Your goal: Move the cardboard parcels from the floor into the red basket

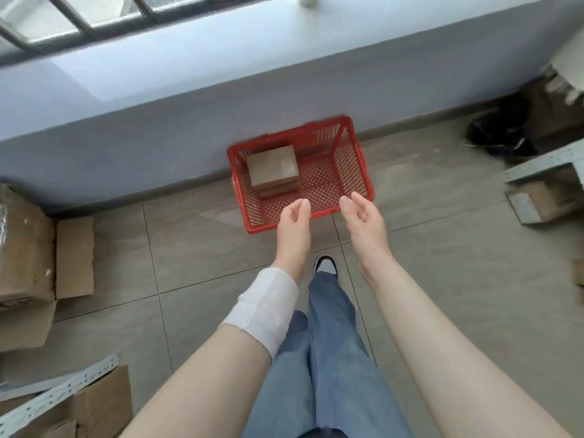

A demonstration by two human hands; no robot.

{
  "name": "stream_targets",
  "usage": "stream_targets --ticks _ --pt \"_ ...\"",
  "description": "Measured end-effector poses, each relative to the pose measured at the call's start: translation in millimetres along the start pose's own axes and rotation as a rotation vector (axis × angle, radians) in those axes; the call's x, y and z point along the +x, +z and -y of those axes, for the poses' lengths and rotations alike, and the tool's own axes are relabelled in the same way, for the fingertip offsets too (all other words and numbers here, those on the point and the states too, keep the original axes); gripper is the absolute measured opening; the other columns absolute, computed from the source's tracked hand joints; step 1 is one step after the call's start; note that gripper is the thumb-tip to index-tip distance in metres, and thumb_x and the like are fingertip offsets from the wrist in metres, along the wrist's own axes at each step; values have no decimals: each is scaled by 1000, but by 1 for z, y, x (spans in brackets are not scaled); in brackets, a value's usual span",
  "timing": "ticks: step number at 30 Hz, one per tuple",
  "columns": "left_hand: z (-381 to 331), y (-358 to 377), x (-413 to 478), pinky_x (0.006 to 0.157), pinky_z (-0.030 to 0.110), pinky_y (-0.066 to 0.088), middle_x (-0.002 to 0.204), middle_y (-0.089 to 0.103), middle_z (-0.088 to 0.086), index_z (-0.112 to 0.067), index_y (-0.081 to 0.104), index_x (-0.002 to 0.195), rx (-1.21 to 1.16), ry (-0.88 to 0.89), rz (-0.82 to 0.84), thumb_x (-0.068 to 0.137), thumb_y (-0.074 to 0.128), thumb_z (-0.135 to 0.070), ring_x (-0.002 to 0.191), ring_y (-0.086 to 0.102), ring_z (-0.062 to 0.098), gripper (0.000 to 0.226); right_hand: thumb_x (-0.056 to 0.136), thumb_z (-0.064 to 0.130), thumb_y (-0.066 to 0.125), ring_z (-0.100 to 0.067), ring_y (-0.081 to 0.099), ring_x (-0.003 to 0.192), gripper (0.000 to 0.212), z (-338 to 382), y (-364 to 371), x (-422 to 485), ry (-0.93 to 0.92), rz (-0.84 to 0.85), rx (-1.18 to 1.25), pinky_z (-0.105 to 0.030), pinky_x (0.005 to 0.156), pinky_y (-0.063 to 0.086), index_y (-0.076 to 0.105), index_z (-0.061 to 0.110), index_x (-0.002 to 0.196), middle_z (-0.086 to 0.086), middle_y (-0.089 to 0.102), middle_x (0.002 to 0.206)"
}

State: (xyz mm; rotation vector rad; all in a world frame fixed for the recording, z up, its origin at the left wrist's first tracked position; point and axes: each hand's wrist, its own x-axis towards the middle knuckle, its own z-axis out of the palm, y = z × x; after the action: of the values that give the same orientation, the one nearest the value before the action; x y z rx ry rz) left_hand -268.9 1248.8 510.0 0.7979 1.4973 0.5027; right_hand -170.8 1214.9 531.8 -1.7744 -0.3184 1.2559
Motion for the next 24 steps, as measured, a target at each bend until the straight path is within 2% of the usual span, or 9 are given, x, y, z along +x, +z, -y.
stream_targets --ticks 7,10,16,20,24 --pt "30 12 -103 111 36 37 135 53 1 -14 48 130 96 34 145 96 44 -36 125 51 15 41 92 27 53 -2 45 111 52 -27 -62 -112 29 -133 58 -21 101 37 39 7 137 -5 48 139" --pt "44 30 -145 111 37 38 134 54 2 -14 48 130 143 58 202 96 46 -34 124 52 16 40 92 28 53 -2 45 110 51 -42 -96 -152 38 -188 111 -21 100 37 40 7 137 -5 48 139" --pt "95 80 -233 106 31 40 129 56 4 -11 48 129 236 112 334 97 45 -30 120 53 16 38 92 27 53 -2 46 111 50 -87 -181 -230 22 -305 209 -23 104 37 42 5 135 -5 49 139" --pt "143 128 -294 91 26 40 114 57 4 -4 48 128 334 136 428 98 44 -27 106 56 16 38 92 26 53 -11 50 120 47 -130 -254 -286 32 -459 329 -23 102 37 44 5 134 -8 50 139" --pt "178 178 -357 98 31 41 115 58 2 -6 48 128 480 169 589 97 44 -30 108 57 15 39 91 30 53 -7 50 110 47 -173 -319 -337 43 -618 434 -22 97 38 46 8 132 -6 52 137"
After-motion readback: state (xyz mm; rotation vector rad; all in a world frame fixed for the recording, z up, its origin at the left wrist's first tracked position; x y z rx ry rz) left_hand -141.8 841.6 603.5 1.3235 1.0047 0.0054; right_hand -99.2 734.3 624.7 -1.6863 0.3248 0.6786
